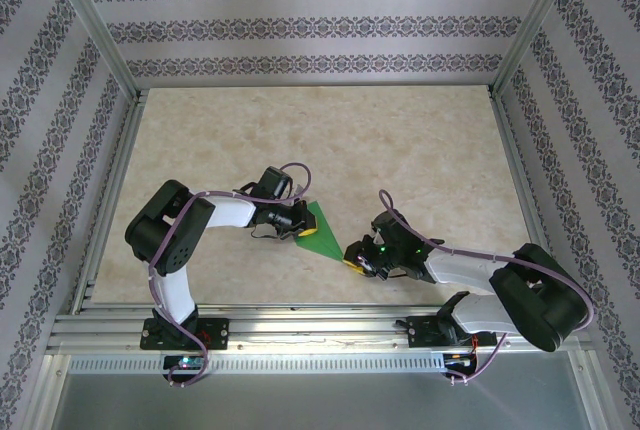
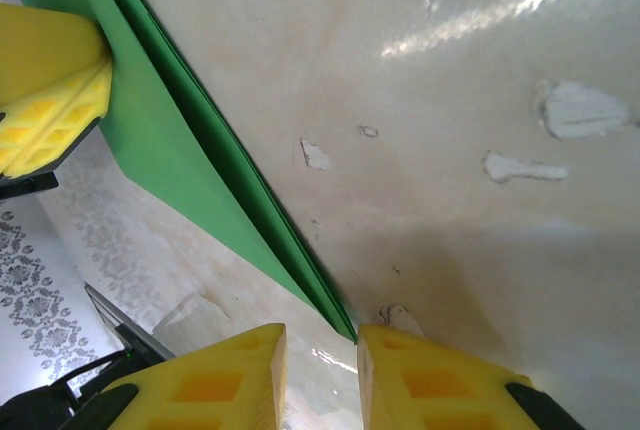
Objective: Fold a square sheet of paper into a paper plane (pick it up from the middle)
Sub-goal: Turn over the paper at the center of the table.
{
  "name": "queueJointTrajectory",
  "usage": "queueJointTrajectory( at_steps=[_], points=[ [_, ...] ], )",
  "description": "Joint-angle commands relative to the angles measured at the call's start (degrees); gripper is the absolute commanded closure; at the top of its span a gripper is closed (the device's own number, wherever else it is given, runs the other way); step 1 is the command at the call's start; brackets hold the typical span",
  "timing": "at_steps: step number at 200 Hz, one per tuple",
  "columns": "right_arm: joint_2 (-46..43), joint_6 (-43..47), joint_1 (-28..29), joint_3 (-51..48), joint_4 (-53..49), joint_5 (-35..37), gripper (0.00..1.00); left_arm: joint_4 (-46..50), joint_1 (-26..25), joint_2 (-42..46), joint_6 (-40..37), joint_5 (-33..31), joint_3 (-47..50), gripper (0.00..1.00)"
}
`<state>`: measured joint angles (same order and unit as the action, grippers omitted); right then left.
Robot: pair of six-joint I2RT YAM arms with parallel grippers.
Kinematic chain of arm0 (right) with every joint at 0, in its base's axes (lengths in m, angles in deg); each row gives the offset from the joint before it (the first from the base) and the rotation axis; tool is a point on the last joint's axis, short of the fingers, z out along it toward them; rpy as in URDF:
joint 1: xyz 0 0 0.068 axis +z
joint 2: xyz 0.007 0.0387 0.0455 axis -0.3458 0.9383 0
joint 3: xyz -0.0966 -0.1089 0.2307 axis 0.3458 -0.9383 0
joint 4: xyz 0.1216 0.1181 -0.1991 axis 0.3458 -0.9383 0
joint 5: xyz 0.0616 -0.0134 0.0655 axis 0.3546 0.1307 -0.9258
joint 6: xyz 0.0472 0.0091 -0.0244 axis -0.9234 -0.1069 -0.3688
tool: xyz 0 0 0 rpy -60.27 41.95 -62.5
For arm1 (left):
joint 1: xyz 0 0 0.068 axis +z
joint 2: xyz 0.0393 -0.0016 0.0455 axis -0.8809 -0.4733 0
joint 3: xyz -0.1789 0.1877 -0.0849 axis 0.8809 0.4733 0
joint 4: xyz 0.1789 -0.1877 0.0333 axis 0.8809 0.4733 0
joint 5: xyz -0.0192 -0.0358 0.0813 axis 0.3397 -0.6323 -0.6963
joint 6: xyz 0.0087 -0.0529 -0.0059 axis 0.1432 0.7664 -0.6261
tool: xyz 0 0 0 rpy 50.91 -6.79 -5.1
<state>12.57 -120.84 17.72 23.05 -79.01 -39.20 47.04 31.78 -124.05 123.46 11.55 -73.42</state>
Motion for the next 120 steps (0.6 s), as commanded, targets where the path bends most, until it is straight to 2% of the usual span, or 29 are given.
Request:
queueJointTrajectory(
  at_steps=[1,79,120],
  points=[
    [-0.04,1.0,-0.61,0.69,-1.25,-1.32,0.74,1.13,0.71,-0.88,0.02,-0.65,0.92,0.94],
    [1.8,0.39,-0.6,1.23,2.26,-0.79,0.77,1.17,0.8,-0.86,0.13,-0.56,0.92,0.94],
    [2.42,0.77,-1.52,3.51,4.28,-2.86,0.77,1.14,0.8,-0.78,0.37,-0.31,0.42,0.94]
  ],
)
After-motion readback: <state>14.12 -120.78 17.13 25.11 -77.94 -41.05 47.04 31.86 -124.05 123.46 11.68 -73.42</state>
